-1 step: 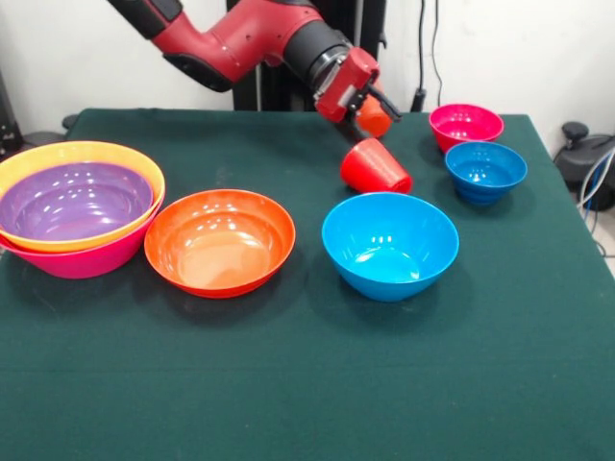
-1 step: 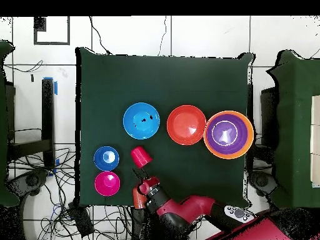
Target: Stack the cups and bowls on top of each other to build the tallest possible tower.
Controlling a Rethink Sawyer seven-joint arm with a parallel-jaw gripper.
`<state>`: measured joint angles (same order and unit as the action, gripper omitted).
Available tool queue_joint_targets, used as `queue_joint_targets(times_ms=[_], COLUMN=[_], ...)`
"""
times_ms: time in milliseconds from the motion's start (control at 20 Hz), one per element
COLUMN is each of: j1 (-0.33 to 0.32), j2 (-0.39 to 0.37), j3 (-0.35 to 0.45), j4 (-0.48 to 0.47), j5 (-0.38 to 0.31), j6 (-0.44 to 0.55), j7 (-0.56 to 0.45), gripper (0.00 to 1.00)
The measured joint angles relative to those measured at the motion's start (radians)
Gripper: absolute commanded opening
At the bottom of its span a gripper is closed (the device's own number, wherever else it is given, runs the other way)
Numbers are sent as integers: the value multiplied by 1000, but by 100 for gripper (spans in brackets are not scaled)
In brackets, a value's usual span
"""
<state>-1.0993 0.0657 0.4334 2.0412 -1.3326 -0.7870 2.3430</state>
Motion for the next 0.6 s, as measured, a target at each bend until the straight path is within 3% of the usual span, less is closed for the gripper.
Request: queue_joint_targets(times_ms=[600], j1=[64], j2=[-1], j3=[0], j4=[-42], j5=[13], j6=[-87], j7=[0], gripper=[100])
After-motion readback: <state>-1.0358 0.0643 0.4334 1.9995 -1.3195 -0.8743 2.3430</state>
